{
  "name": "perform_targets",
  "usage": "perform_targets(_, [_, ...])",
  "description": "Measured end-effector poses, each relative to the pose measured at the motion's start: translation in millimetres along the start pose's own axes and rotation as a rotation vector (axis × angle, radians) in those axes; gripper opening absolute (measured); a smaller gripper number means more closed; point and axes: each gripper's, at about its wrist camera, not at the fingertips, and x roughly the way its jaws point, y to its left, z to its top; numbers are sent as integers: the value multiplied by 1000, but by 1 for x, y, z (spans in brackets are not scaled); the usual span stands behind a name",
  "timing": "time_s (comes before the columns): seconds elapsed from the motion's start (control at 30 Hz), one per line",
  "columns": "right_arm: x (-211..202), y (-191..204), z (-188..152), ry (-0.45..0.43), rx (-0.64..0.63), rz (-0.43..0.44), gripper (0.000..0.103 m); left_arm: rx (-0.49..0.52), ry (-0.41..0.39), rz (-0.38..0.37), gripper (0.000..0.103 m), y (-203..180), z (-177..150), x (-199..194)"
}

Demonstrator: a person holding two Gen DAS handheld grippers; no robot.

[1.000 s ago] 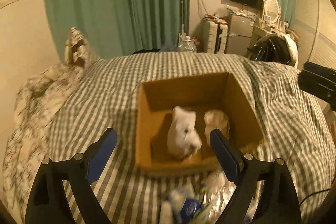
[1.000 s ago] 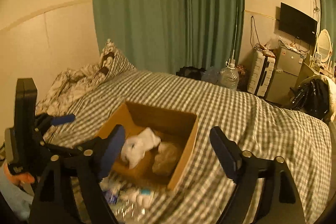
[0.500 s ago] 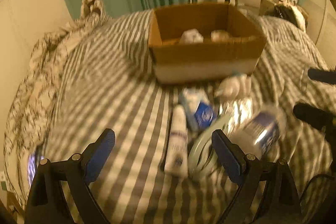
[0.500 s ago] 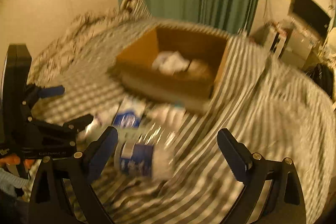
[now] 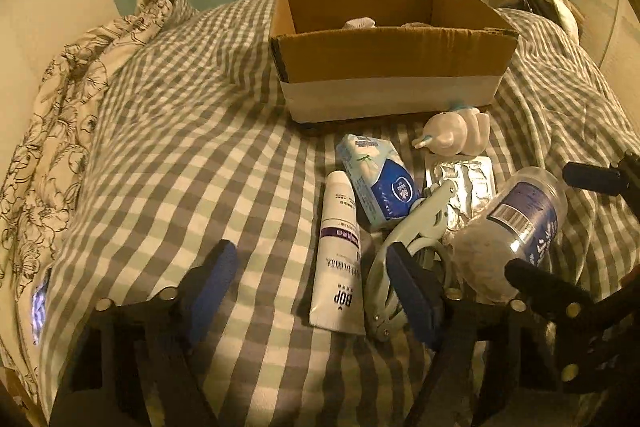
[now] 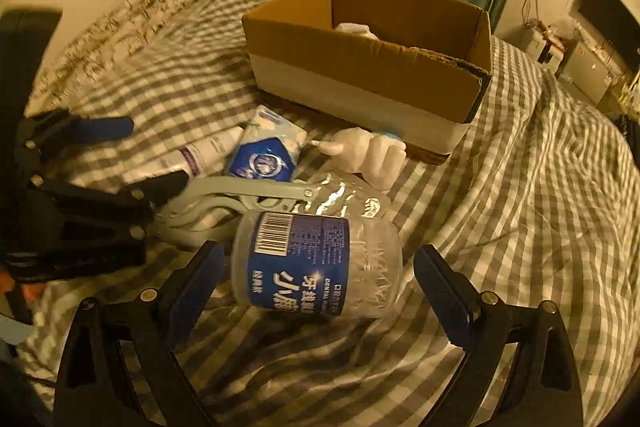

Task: Organize objects
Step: 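Grasp white tube with left gripper while right gripper grasps water bottle, drop both into box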

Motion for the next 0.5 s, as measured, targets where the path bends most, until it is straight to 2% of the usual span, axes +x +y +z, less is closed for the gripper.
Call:
perform_targets(0.07, [7, -1, 0, 13, 13, 6, 96, 2, 19, -7, 64, -1, 2, 6])
perform_targets(0.13, [12, -2, 0, 21, 22, 15, 96, -3, 33, -6, 41, -1, 3, 11])
perform_targets(0.17, [15, -4, -1, 31, 30, 12, 96, -5, 41, -15, 38, -1, 3, 13])
perform_targets(0.23, [17, -6, -2, 39, 45, 22, 96, 1, 52, -41, 25, -3, 1, 14])
perform_targets(0.3, [16, -8, -4, 36, 53, 29, 95, 14, 63, -58, 21, -7, -2, 14])
perform_targets(0.37, [15, -6, -4, 30, 54, 37, 89, 29, 64, -53, 20, -12, -4, 13])
perform_targets(0.5, [13, -4, -7, 18, 59, 37, 89, 19, 61, -70, 17, -14, -9, 4])
